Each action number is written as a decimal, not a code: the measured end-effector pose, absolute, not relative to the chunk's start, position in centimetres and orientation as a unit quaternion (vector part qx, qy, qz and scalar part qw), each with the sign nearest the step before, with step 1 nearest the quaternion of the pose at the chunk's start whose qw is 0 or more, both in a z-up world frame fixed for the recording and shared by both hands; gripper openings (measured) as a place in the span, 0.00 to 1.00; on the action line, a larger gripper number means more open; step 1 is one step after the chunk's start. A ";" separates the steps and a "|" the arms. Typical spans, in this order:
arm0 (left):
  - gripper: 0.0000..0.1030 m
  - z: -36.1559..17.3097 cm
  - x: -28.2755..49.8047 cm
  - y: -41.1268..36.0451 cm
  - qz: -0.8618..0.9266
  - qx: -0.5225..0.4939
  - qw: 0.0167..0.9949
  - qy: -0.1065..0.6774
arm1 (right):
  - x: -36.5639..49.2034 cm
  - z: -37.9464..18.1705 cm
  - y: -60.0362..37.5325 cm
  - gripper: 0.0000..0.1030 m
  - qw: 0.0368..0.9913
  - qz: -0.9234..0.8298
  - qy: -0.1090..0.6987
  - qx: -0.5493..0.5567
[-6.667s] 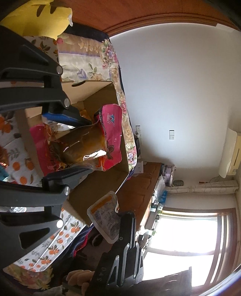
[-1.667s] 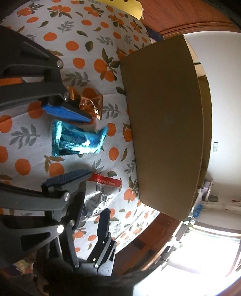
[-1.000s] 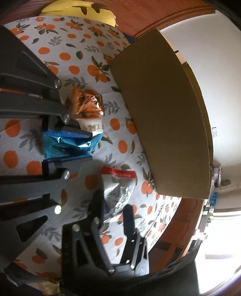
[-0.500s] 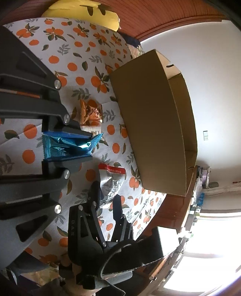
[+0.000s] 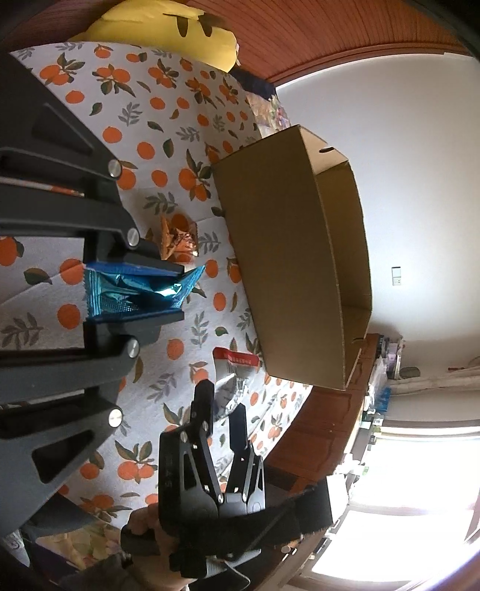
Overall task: Organize snacks
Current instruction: 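Carry the blue candy and white pouch over the cardboard box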
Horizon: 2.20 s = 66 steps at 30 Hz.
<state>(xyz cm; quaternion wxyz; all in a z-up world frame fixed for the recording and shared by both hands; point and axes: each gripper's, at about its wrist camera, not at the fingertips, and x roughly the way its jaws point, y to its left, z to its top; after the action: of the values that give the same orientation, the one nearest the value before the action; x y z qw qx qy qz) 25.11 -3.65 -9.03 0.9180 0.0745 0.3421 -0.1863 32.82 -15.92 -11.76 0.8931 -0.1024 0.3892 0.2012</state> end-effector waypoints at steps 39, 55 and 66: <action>0.14 -2.0 29.5 -1.6 -0.198 0.077 0.940 0.266 | 32.1 -1.7 -15.9 0.53 0.926 0.206 0.300 -0.102; 0.15 -0.7 39.5 -0.4 -0.214 0.047 0.944 0.246 | 38.7 -0.6 -13.3 0.53 0.923 0.204 0.297 -0.133; 0.15 -3.9 43.8 0.5 -0.207 0.029 0.941 0.265 | 42.7 -2.1 -11.3 0.53 0.918 0.202 0.305 -0.152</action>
<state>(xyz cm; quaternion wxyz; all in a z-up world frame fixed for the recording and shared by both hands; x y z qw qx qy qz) 43.85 0.49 -3.85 0.9414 0.0288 0.2651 -0.2066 42.65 -11.28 -2.13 0.9181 -0.1521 0.3051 0.2021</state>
